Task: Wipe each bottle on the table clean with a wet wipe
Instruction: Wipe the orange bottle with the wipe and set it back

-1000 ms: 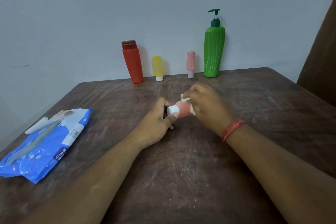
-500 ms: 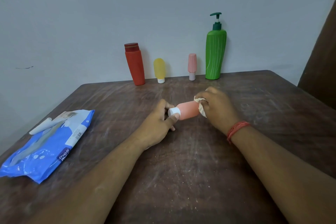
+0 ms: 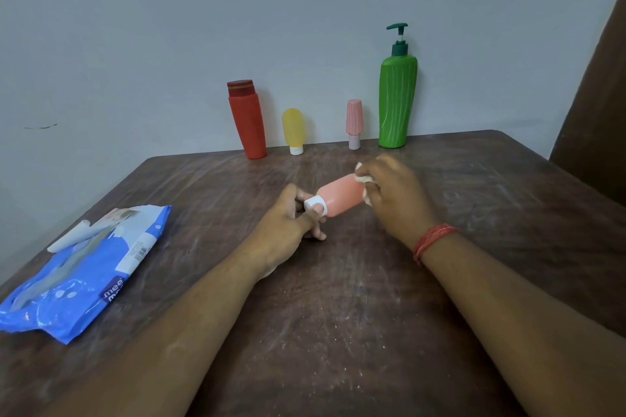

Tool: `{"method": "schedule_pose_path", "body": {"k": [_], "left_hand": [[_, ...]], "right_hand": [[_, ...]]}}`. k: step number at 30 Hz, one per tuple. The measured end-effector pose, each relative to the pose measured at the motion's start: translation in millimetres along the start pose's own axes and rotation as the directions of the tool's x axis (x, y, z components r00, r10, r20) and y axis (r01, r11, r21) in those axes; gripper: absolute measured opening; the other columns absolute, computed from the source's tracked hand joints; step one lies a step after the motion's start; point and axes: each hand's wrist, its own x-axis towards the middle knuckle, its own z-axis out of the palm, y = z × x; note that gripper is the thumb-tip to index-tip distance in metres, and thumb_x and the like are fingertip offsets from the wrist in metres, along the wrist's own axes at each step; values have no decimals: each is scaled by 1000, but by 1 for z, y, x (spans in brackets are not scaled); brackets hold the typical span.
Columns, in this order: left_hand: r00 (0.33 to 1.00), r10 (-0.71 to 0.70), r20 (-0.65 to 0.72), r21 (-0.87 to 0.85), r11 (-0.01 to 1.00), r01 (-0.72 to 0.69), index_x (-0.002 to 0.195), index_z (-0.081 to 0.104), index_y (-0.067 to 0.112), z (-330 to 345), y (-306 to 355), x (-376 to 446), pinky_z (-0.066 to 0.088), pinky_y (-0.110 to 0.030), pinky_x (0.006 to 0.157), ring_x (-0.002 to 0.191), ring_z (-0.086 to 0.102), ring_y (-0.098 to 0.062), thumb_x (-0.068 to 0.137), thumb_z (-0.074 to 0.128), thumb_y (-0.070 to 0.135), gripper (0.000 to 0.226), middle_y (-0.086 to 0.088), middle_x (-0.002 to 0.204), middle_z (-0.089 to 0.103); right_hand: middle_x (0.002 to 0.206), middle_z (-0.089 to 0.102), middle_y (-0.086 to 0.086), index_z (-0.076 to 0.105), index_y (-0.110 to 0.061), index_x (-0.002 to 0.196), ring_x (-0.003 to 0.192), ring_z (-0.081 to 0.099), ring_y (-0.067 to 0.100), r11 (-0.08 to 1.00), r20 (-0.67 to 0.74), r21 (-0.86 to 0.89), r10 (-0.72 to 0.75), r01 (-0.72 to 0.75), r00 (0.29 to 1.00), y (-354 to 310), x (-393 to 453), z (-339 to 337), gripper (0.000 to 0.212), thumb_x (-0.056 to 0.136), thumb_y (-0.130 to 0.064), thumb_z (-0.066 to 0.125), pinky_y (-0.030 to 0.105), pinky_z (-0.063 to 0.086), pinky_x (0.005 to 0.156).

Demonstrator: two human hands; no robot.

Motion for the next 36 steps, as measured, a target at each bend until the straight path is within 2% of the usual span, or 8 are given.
{"method": "schedule_pose_path", "body": {"k": [5,10,12,14,18,25,32,36], "left_hand": [[1000,2,0,-45,999,-2,100,49,15,0,1,-1,54,-56,97,77,71,-18,98,65,30,21,1,87,71],[1000,-3,1,-6,1000,3,105,52,17,-1,-1,0,52,-54,101,77,72,-15,103,59,23,9,-5,92,71],[1000,6,12,0,1000,-6,107,52,17,-1,-1,0,54,-49,99,77,71,-13,104,57,21,8,-10,100,69],[1000,7,25,9,1000,-7,106,51,17,-1,-1,1,55,-47,98,77,71,-13,103,57,21,8,-12,104,68],[999,12,32,-57,998,-10,101,49,15,-1,-2,2,54,-55,99,78,70,-17,102,61,23,14,5,89,72],[1000,2,29,-132,991,1,110,52,13,-4,-7,3,52,-56,102,76,70,-15,105,53,14,5,4,79,72],[1000,-11,-7,-211,977,9,104,51,10,-3,-6,4,58,-39,87,74,65,-16,104,56,14,7,-14,105,65],[1000,-5,13,-214,977,7,111,50,7,-4,-6,1,57,-45,94,80,68,-17,105,55,13,10,-11,103,64]], "right_hand": [[97,61,10,71,-7,97,89,61,28,928,149,13,-371,373,917,-39,-13,13,23,81,8,63,37,50,77],[96,61,15,73,-4,100,87,61,33,990,12,-12,-139,139,990,-5,1,3,22,83,8,64,39,51,75],[99,61,12,73,-5,100,91,61,29,1000,-50,14,-11,11,999,6,2,-1,23,84,8,60,28,46,79],[100,62,10,73,-5,100,93,61,26,998,-59,30,-62,64,996,-1,0,1,27,82,10,61,22,42,80],[95,63,6,73,-11,98,93,59,21,925,100,-7,-377,380,921,-32,-9,14,22,81,1,66,30,47,79],[99,62,15,73,-2,100,93,62,32,1000,-70,13,-22,23,997,8,5,-1,26,82,12,61,35,51,80],[100,63,15,72,-2,96,92,63,31,946,123,-3,-322,325,939,-29,-11,10,28,75,15,65,34,53,76],[95,61,16,72,-2,94,85,61,32,991,-70,7,-132,132,989,-6,1,-2,26,76,13,62,37,51,73]]}}
